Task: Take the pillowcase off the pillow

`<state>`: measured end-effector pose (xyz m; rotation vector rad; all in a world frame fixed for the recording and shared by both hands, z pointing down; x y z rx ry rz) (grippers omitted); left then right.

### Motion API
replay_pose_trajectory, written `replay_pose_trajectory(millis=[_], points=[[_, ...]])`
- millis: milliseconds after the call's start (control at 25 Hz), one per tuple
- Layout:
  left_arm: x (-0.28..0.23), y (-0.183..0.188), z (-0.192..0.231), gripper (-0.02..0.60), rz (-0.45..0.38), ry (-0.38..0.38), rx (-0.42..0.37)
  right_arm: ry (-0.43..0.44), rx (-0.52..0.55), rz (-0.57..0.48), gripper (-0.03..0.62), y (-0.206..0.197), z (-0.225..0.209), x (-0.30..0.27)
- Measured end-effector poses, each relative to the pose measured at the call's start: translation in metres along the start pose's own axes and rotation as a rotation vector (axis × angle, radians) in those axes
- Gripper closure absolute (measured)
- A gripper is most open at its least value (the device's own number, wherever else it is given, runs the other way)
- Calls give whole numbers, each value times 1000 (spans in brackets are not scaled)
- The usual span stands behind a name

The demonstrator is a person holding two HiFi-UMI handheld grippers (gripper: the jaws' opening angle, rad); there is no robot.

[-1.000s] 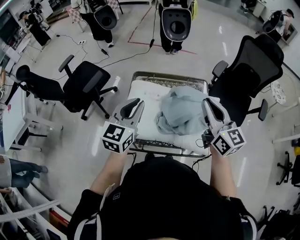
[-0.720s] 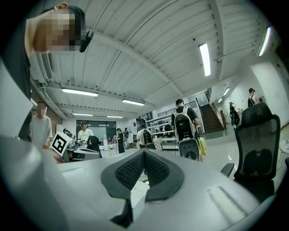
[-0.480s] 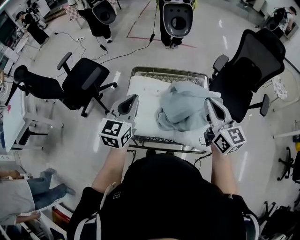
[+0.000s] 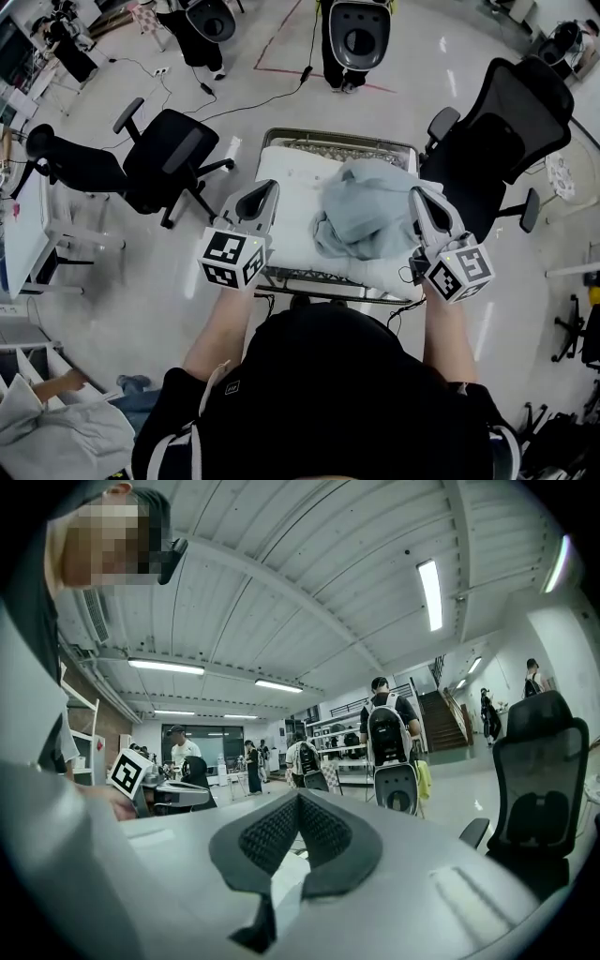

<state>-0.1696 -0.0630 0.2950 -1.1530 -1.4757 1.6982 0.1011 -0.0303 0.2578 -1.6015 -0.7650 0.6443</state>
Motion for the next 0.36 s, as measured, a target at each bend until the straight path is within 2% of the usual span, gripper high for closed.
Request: replay_pose_trajectory(millis=[360], points=[[3,-12,5,572,15,18,22,-3,-9,0,586,-7,0,0]])
Point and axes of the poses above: the fingertips, and each gripper's own axes: x backward along the fingers, z to its left, y out of its top, the point moved 2 cm from there along x, backward along the fingers, and after that the axes turned 8 degrees about y, right-handed, at the moved point
